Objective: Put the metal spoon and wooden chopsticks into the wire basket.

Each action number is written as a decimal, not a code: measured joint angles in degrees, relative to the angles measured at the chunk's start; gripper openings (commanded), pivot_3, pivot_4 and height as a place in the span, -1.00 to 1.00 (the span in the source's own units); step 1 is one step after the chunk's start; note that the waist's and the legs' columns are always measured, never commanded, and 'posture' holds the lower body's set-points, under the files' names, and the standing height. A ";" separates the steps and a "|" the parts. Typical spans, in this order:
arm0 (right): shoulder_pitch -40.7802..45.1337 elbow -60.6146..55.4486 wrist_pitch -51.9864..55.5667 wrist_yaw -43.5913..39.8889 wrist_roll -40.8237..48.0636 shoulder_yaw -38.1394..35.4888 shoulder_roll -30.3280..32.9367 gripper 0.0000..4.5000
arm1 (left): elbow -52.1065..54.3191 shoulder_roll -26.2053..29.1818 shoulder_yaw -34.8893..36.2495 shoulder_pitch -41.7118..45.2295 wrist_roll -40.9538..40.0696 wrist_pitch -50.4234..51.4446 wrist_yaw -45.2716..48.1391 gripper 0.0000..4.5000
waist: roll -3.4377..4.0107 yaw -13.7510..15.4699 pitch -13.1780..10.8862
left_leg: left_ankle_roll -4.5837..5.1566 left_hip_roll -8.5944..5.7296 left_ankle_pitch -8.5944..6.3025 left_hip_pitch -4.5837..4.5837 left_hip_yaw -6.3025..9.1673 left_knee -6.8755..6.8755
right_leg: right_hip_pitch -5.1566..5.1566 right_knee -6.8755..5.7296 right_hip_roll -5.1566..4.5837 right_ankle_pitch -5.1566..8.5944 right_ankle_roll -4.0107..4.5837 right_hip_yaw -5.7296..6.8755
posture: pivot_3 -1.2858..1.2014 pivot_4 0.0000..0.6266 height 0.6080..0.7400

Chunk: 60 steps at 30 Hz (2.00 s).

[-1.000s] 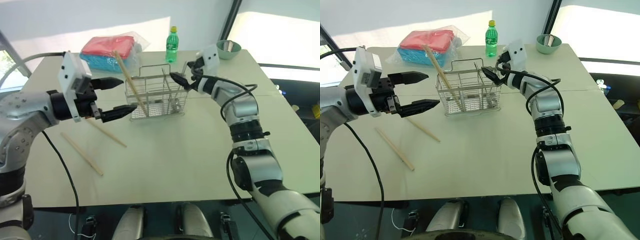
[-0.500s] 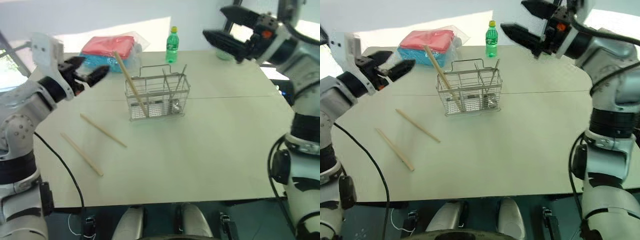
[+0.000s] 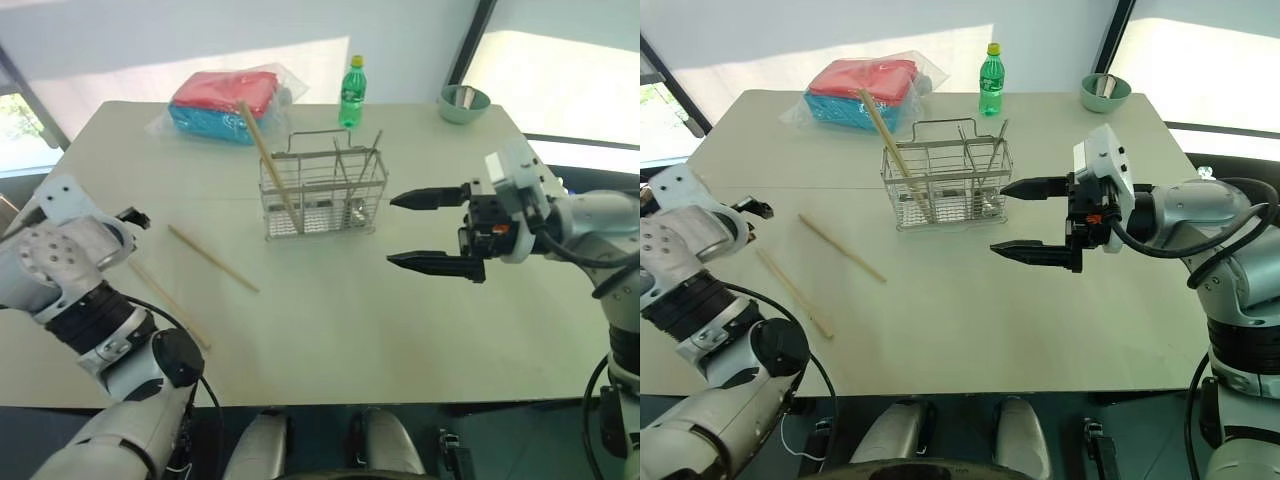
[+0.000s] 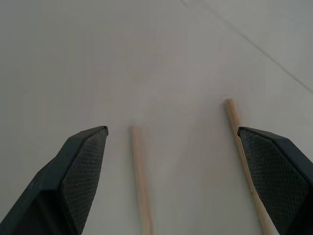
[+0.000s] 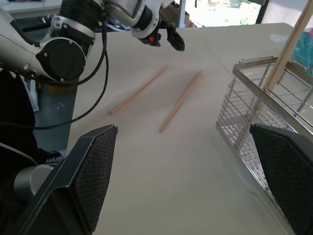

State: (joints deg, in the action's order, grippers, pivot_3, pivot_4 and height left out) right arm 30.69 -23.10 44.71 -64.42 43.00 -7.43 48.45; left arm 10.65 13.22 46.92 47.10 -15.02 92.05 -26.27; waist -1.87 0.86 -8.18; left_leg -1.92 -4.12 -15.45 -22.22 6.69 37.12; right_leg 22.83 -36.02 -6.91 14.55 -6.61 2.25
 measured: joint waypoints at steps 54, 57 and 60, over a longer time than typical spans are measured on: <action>-8.05 -5.54 1.61 14.37 8.37 -3.00 0.97 1.00 | -33.70 10.07 -10.45 31.23 -10.82 -63.29 36.75 -0.98 | -0.25 1.42 -0.06 | 0.16 -0.09 0.10 -0.26 -0.07 0.01 | -0.13 0.80 -0.21 -0.28 -0.29 0.16 | 0.03 -0.52 -0.10; -8.42 -6.49 1.61 15.73 9.01 -3.02 0.27 1.00 | -33.29 5.55 -14.67 32.03 -13.52 -63.55 39.69 -0.98 | -0.20 1.35 -0.08 | 0.22 -0.07 0.07 -0.21 -0.08 0.00 | -0.16 0.77 -0.18 -0.28 -0.29 0.16 | 0.03 -0.52 -0.10; -9.45 -7.91 1.61 17.33 9.41 -3.25 -0.06 1.00 | -32.72 2.35 -19.84 30.37 -14.48 -63.45 43.00 -0.98 | -0.13 1.22 -0.12 | 0.31 -0.03 0.03 -0.19 -0.07 0.00 | -0.15 0.76 -0.10 -0.28 -0.29 0.15 | 0.03 -0.52 -0.10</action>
State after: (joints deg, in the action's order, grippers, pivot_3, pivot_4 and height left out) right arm 21.24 -31.01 46.32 -47.08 52.41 -10.68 48.39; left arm -22.07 15.57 27.08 77.47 -29.49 28.61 16.73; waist -2.00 2.07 -8.29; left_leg -1.61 -4.14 -15.43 -22.41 6.62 37.12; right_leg 22.68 -35.26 -7.02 14.27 -6.90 2.39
